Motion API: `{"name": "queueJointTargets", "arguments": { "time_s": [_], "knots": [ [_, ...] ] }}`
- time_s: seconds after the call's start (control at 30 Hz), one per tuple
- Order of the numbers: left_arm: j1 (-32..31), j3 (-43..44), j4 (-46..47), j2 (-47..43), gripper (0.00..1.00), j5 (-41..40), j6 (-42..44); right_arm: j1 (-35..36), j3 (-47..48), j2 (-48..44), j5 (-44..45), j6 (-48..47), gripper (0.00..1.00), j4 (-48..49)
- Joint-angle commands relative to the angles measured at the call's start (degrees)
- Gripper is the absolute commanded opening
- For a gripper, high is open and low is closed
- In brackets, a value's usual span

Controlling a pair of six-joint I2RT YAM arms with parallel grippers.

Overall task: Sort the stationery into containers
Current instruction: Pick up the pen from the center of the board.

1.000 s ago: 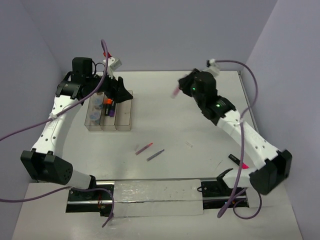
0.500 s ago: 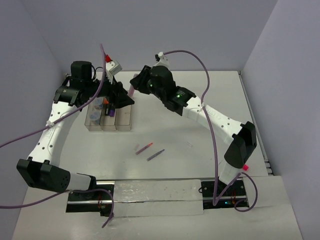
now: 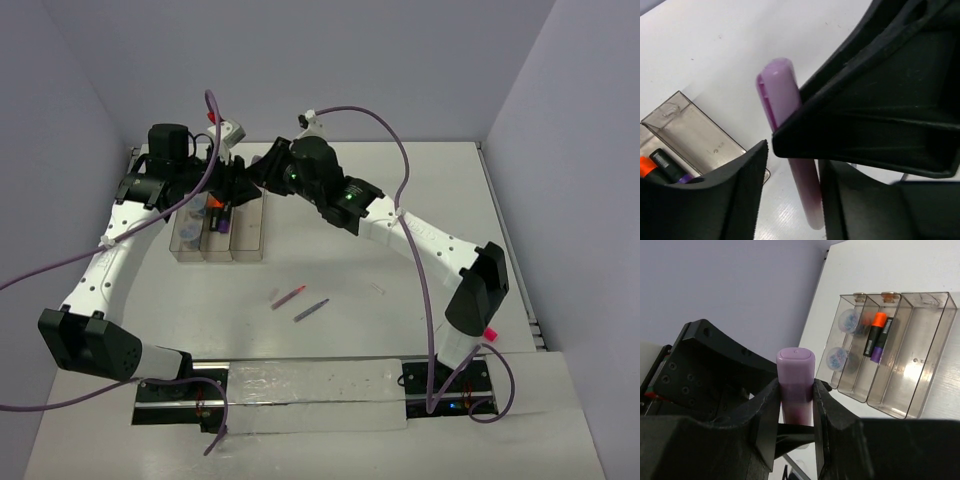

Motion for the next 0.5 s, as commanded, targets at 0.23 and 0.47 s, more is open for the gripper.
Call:
{"name": "queueJointTargets", "arguments": {
  "time_s": [0.23,0.47],
  "knots": [
    [-0.1,2.3,-0.3,0.5,0.00,-6.1,-3.5,-0.3,1.1,-0.5,-1.3,-2.8,0.26,4.6],
    [5.5,0.4,-0.7,7.2,0.00,-15.6,-7.1,-8.3,-5.1,-5.7,0.2,0.1,1.00,-0.4]
  ]
}}
